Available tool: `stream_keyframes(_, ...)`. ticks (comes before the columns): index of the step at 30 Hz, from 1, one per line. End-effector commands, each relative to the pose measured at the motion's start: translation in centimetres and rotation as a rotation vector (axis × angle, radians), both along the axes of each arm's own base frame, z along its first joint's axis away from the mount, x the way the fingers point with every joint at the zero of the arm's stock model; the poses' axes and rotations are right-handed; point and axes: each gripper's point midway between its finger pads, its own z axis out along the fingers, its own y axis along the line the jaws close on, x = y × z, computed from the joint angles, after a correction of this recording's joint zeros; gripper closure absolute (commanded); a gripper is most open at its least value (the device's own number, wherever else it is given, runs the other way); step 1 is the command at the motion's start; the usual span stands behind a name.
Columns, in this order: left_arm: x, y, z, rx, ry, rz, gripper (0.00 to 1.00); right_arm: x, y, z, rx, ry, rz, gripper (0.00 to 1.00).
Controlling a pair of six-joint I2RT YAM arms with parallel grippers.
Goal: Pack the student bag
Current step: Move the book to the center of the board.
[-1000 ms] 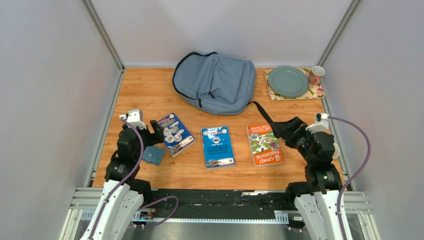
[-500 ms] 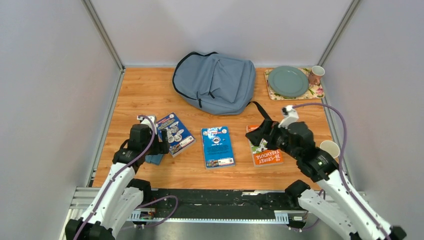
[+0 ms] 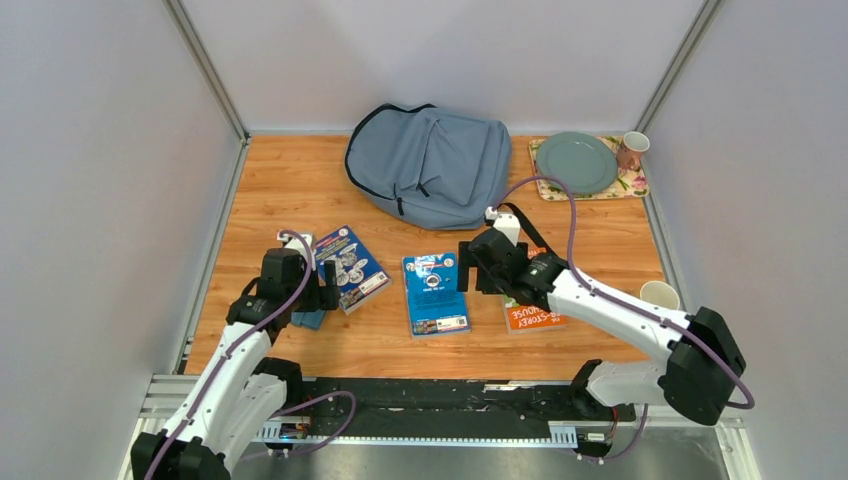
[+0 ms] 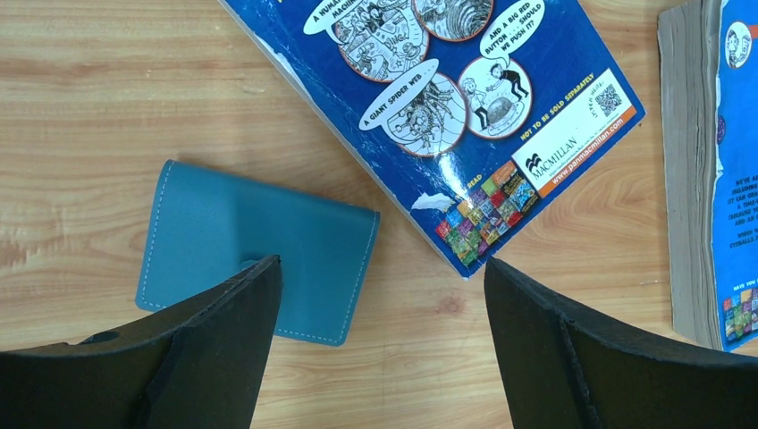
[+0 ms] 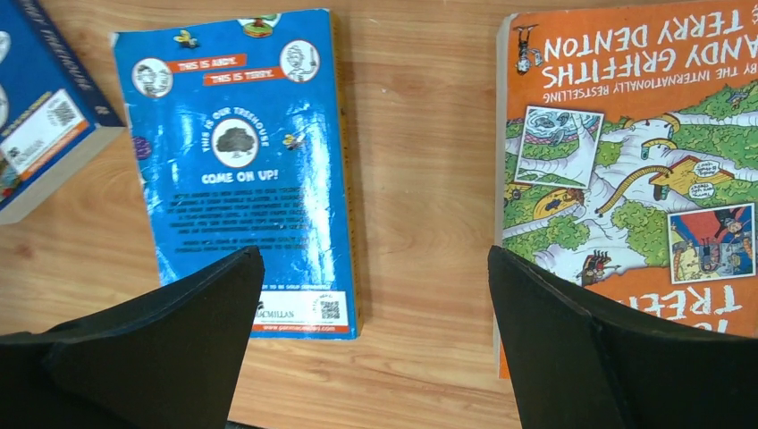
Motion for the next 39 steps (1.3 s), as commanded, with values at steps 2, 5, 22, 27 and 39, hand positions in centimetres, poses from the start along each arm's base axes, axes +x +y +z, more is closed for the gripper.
stream_keyframes(2,-0.4,-0.5,0.3,-0.024,0.005,-0.022,0.09,1.5,0.5,-1.3,0.039,0.025,-0.014,0.00)
stream_keyframes(5,-0.5,-0.5,0.2,-0.034,-0.019,-0.010,0.09,1.6,0.2,-3.5,0.089,0.082,-0.003,0.00)
stream_keyframes(22,-0.3,-0.6,0.7,-0.049,-0.064,-0.013,0.09,-0.3,0.8,-5.5,0.193,0.170,0.189,0.00)
stream_keyframes(27,-0.5,-0.9,0.2,-0.058,-0.034,-0.020,0.09,-0.9,-3.6,-10.5,-0.085,0.299,0.102,0.00)
stream_keyframes(39,-0.6,-1.5,0.2,-0.079,-0.019,-0.048,0.09,4.4,-9.8,-9.0,-0.129,0.272,-0.044,0.00)
